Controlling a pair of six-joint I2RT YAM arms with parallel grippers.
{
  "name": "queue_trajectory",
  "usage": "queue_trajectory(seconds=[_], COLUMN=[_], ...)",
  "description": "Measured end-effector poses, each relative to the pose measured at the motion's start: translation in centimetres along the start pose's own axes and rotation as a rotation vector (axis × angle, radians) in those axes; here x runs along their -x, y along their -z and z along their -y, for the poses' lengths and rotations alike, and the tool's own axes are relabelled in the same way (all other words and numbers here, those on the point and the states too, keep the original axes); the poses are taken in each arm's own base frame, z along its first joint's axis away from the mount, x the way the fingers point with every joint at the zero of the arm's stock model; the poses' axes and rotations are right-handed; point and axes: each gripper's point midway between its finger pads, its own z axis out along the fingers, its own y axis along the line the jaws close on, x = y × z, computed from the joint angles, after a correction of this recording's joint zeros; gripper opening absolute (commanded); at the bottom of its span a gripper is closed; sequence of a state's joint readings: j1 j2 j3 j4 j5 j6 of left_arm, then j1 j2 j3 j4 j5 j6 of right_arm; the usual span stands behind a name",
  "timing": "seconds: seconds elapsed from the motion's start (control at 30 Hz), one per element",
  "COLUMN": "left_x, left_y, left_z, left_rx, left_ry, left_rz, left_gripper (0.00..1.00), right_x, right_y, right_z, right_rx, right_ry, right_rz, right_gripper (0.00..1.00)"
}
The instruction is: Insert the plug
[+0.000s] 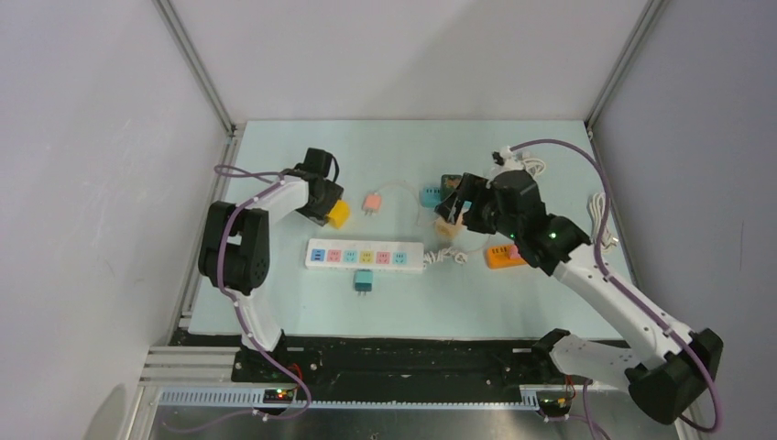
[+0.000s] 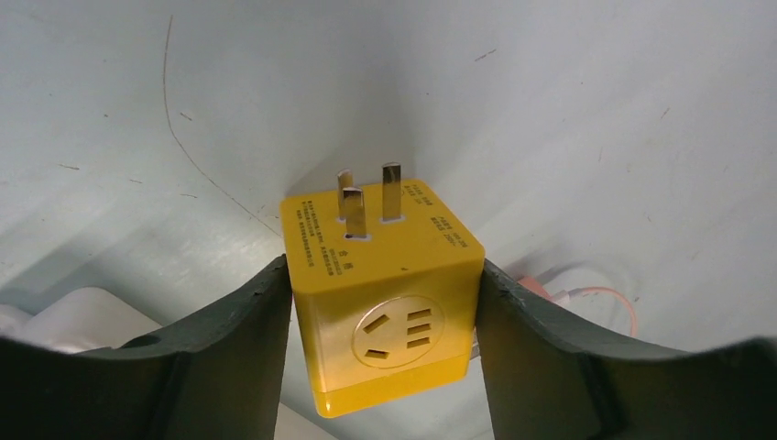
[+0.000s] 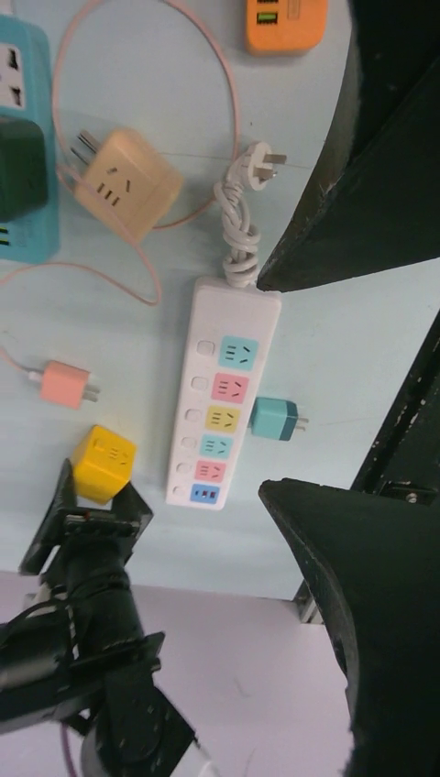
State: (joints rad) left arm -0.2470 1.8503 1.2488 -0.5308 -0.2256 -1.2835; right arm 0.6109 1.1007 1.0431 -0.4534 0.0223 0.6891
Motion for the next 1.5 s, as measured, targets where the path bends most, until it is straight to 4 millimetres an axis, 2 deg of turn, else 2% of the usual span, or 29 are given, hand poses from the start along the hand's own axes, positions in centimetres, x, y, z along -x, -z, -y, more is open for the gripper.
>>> queue_trajectory(seconds=[0.17,0.27,0.43,0.57,0.73,0.97,1.2,1.23,1.27,1.4,1.5], left_x=[0.0,-0.1,-0.5,-1.0,-0.9,-1.6,-3.8,-4.2,-4.4,-5.6,-6.7], left_y=[0.3,0.4,1.0,2.4,5.6,10.2,14.7,15.8,16.1,18.2,18.8], left_z=[0.1,-0.1,-1.0,-1.2,-0.3,0.2,-0.2,-0.1,-0.2,-0.7,-1.4], left_rx=[-0.009,-0.011,-0.009,-0.034,-0.125,-0.268,-0.400,-0.438,-0.445,-0.517,-0.536], left_ry=[-0.004,-0.007,-0.025,-0.048,-0.065,-0.065,-0.100,-0.106,-0.111,-0.126,-0.131], left_rz=[0.001,0.001,-0.004,-0.013,-0.007,-0.025,-0.095,-0.114,-0.119,-0.187,-0.247], left_gripper=[0.31,0.23,0.22,0.22,0.22,0.23,0.24,0.24,0.24,0.24,0.24], right_x=[1.9,2.1,1.6,1.4,0.6,-2.2,-5.3,-5.7,-6.2,-7.7,-8.7], right_y=[2.0,2.4,2.4,2.5,2.3,1.7,0.6,0.5,0.2,-0.6,-1.3], right_z=[0.1,0.6,1.2,1.4,1.3,0.8,-1.8,-2.3,-2.7,-4.4,-5.8], right_rx=[0.006,-0.014,-0.039,-0.044,-0.031,0.019,0.107,0.125,0.139,0.188,0.230], right_ry=[-0.017,-0.029,-0.036,-0.036,-0.036,-0.022,0.048,0.060,0.070,0.100,0.119], right_rz=[0.082,0.091,0.070,0.060,0.031,-0.064,-0.154,-0.164,-0.175,-0.206,-0.217], right_gripper=[0.79,0.79,0.79,0.79,0.79,0.82,0.83,0.84,0.84,0.93,0.99])
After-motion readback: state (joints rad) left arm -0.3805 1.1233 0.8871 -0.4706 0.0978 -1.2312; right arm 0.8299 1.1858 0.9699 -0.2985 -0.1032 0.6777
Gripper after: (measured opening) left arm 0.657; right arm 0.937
